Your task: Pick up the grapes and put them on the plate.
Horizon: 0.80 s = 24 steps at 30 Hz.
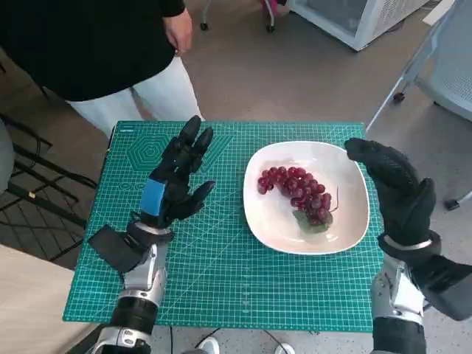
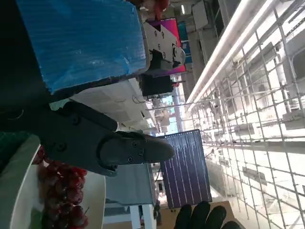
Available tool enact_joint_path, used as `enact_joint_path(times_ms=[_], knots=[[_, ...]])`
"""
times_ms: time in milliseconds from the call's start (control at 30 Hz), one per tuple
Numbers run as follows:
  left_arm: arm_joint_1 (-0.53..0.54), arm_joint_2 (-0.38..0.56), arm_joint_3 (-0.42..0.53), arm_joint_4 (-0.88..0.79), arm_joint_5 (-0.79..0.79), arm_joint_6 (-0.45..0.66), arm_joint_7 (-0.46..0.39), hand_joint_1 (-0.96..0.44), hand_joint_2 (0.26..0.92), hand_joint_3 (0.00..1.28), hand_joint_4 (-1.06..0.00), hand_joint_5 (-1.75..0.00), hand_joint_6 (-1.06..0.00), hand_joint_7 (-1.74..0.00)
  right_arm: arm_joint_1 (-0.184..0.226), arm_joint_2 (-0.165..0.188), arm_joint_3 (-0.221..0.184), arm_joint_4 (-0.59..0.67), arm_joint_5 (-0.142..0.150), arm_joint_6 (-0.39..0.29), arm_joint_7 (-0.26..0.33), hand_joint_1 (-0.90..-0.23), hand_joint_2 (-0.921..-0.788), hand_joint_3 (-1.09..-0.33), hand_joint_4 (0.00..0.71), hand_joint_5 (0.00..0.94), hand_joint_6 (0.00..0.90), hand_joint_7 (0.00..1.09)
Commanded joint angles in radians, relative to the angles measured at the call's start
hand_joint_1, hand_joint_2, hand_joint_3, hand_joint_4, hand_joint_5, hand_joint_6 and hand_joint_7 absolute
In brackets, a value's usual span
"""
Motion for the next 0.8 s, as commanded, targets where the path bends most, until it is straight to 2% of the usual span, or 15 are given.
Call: enact_joint_path(times_ms=[33,800], knots=[[0.019,-0.003,-0.002,-0.018,-0.002,0.001,-0.007,-0.44,0.921,0.25,-0.28,0.00,-0.31,-0.02,-0.001,-0.004,-0.003,0.023,0.007,-0.005,0.015,-0.566,-0.921,-0.656,0.175,0.004,-0.001,0.35],[0.025,-0.003,0.003,-0.018,0.002,0.002,-0.008,-0.44,0.921,0.25,-0.29,-0.01,-0.32,-0.02,-0.007,0.001,-0.002,0.025,0.001,-0.012,0.011,-0.579,-0.921,-0.659,0.177,0.003,-0.001,0.35]])
